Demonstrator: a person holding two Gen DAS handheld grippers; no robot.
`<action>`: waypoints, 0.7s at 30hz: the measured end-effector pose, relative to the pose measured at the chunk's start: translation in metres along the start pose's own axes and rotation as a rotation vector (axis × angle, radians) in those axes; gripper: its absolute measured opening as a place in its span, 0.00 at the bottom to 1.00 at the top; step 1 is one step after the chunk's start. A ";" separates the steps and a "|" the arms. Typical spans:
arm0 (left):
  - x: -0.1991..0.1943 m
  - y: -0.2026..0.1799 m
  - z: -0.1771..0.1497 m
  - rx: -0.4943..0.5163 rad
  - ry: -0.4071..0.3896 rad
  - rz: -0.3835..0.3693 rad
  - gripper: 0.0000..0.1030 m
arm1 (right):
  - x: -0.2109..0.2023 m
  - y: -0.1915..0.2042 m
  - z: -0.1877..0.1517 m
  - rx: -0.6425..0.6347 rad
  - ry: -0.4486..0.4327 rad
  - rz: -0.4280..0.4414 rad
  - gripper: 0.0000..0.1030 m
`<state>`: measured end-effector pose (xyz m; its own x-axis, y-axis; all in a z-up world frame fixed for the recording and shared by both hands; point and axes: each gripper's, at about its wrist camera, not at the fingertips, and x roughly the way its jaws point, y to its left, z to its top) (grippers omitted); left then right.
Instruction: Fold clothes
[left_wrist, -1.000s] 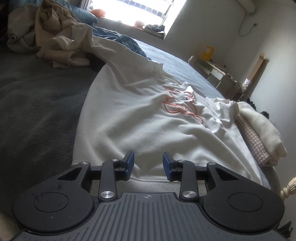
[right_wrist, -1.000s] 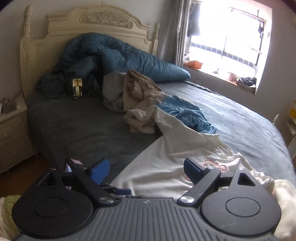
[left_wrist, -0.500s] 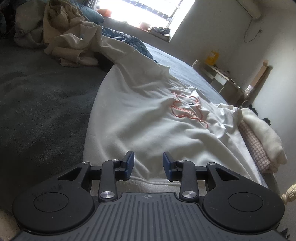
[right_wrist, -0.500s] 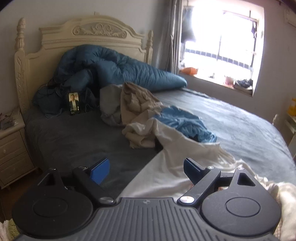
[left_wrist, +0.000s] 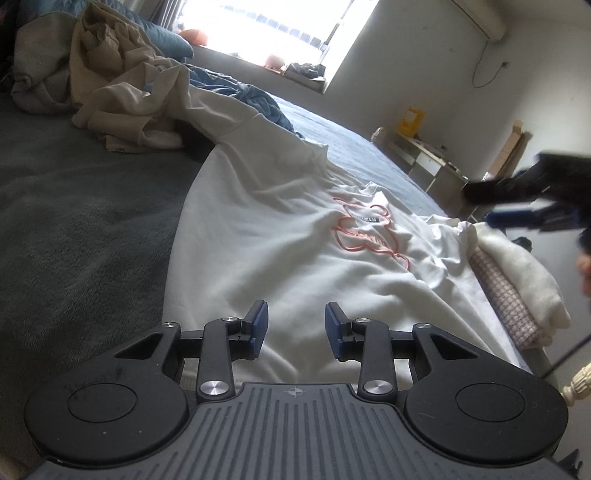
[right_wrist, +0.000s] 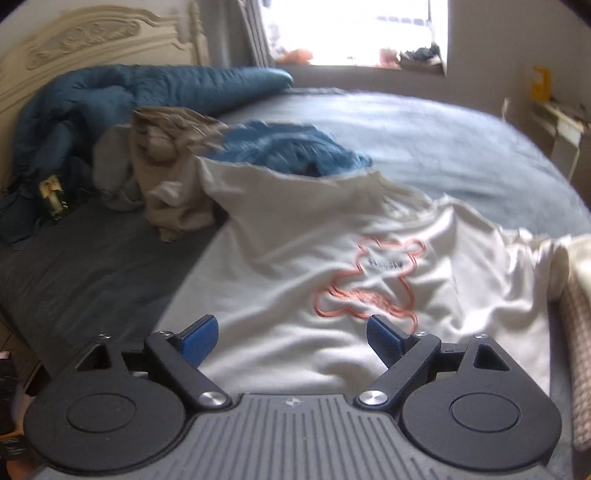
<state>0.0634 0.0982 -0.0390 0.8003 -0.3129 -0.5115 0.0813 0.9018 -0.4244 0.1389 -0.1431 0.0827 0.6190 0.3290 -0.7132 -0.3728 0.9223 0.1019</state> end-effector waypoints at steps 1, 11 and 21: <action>0.000 -0.001 0.001 0.004 -0.006 -0.003 0.33 | 0.008 -0.006 -0.001 0.027 0.018 -0.015 0.88; 0.001 0.010 0.007 -0.004 -0.037 0.028 0.34 | 0.022 -0.049 -0.017 0.101 -0.043 0.067 0.88; 0.021 0.080 0.068 -0.081 -0.194 0.115 0.34 | 0.039 -0.007 0.029 -0.075 -0.206 0.167 0.76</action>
<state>0.1268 0.1840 -0.0329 0.9015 -0.1393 -0.4097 -0.0586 0.8988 -0.4345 0.1862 -0.1312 0.0746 0.6693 0.5164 -0.5342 -0.5270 0.8368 0.1486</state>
